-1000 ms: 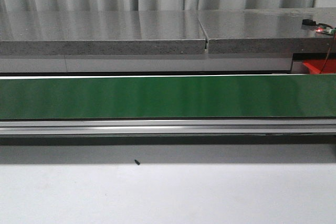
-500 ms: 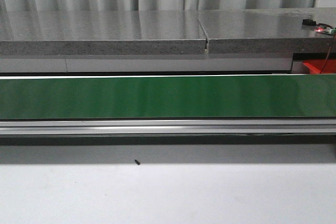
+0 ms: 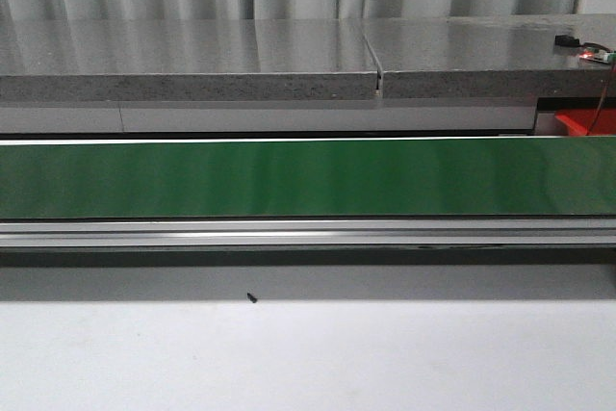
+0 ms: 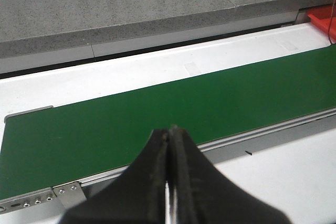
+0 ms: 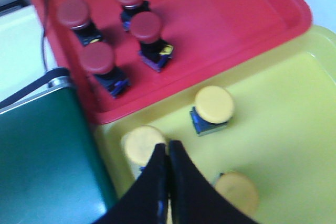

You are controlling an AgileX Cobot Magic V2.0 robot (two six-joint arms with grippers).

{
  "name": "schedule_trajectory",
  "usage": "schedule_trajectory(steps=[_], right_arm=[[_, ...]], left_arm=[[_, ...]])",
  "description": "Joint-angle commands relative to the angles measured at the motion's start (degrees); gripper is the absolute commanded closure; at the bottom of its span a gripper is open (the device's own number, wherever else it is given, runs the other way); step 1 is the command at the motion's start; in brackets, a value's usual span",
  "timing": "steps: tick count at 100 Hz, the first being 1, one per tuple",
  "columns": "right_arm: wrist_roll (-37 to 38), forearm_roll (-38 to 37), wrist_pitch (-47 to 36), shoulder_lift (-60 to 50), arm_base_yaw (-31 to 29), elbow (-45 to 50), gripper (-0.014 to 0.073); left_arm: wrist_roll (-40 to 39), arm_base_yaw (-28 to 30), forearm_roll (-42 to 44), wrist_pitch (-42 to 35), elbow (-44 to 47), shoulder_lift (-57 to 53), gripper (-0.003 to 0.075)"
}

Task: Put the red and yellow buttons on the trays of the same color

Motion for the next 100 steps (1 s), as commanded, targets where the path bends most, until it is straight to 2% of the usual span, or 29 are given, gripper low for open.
schedule_trajectory(steps=[1,23,37,100], right_arm=[[-4.0,0.73,-3.07,-2.35,3.68,-1.26,0.0655],[-8.12,1.08,-4.8,-5.13,14.32,-1.26,0.0655],[-8.06,1.08,-6.1,-6.16,17.99,-1.26,0.0655],[-8.0,3.4,-12.98,-19.04,19.29,7.44,0.0655]], left_arm=[[-0.47,-0.4,-1.09,-3.94,-1.3,0.53,0.0739],[-0.47,-0.4,-1.09,-3.94,-1.3,0.53,0.0739],[-0.47,-0.4,-1.09,-3.94,-1.3,0.53,0.0739],[-0.47,-0.4,-1.09,-3.94,-1.3,0.53,0.0739]])
